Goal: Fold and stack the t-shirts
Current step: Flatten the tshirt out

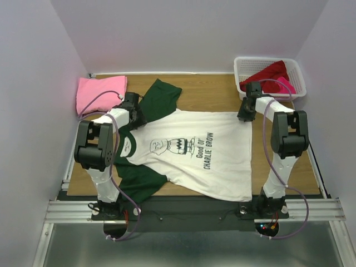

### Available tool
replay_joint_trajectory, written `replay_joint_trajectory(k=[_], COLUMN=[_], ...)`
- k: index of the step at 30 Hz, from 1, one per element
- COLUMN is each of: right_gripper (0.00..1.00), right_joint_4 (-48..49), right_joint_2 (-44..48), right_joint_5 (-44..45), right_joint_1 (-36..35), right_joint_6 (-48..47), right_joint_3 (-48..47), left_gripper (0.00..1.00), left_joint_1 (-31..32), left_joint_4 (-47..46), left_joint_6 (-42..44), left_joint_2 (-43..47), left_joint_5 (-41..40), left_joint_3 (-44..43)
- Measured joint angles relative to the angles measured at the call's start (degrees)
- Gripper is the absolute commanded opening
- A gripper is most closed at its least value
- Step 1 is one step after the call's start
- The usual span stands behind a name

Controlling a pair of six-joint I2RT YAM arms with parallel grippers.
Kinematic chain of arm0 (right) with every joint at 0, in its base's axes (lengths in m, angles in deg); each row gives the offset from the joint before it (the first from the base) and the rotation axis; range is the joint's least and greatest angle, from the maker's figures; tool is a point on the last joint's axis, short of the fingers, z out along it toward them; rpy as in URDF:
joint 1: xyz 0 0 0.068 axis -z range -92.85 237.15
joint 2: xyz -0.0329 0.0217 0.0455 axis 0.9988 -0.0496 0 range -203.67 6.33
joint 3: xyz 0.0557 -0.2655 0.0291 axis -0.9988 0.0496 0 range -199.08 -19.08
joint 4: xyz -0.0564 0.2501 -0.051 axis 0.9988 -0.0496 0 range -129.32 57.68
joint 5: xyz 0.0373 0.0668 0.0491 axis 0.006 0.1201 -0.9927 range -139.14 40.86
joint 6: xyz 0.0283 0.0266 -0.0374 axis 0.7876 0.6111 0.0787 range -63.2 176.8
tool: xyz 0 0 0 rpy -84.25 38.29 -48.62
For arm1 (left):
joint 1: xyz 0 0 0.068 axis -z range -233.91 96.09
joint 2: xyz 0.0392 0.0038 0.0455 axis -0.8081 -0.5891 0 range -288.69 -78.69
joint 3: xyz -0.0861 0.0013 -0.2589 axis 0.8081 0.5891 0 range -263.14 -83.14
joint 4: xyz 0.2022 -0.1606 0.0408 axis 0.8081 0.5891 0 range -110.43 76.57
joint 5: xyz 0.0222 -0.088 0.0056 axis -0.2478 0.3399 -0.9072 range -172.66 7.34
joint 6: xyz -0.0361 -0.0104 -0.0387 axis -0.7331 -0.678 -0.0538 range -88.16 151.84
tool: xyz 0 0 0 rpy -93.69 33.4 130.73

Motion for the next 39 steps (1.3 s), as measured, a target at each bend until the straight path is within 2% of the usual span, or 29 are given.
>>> replay_joint_trajectory(k=[11, 15, 17, 20, 22, 24, 29, 32, 33, 36, 39], right_gripper=[0.41, 0.44, 0.45, 0.46, 0.47, 0.47, 0.45, 0.42, 0.40, 0.35, 0.34], right_joint_4=[0.3, 0.1, -0.3, -0.1, -0.2, -0.1, -0.6, -0.6, -0.6, -0.2, -0.2], right_joint_2=[1.3, 6.3, 10.8, 16.5, 18.4, 19.4, 17.0, 12.9, 11.5, 8.3, 5.5], right_joint_5=[-4.1, -5.9, -7.4, -9.6, -10.5, -11.5, -9.8, -9.7, -10.1, -10.5, -10.6], right_joint_1=[2.3, 1.3, -0.1, -2.9, -4.0, -5.5, -5.8, -5.6, -5.5, -5.5, -5.5], right_joint_6=[1.0, 0.8, 0.9, 0.9, 0.8, 0.1, -2.7, -4.5, -4.8, -5.0, -5.0], right_joint_3=[1.0, 4.5, 6.6, 9.0, 9.6, 9.9, 7.9, 3.6, 2.4, 0.1, -0.9], left_gripper=[0.56, 0.63, 0.68, 0.75, 0.80, 0.84, 0.83, 0.74, 0.66, 0.54, 0.50], left_joint_1=[-3.0, -3.4, -3.4, -3.4, -3.4, -3.4, -3.4, -3.4, -3.3, -3.0, -2.6], left_joint_4=[-7.6, -7.7, -4.5, 0.3, 2.4, 4.7, 4.6, 3.9, 3.7, 3.4, 3.9], left_joint_6=[-3.1, -6.8, -8.8, -10.2, -9.7, -7.2, 0.8, 4.9, 5.9, 8.2, 8.9], left_joint_2=[6.9, 14.8, 20.1, 24.7, 26.1, 24.9, 14.6, 8.2, 6.0, 0.1, -3.9], left_joint_5=[3.8, 5.1, 5.2, 4.0, 2.8, 1.1, -1.9, -2.1, -2.0, -1.8, -1.6], left_joint_3=[10.4, 18.9, 22.8, 23.6, 21.7, 16.1, -1.9, -10.1, -12.3, -16.0, -16.4])
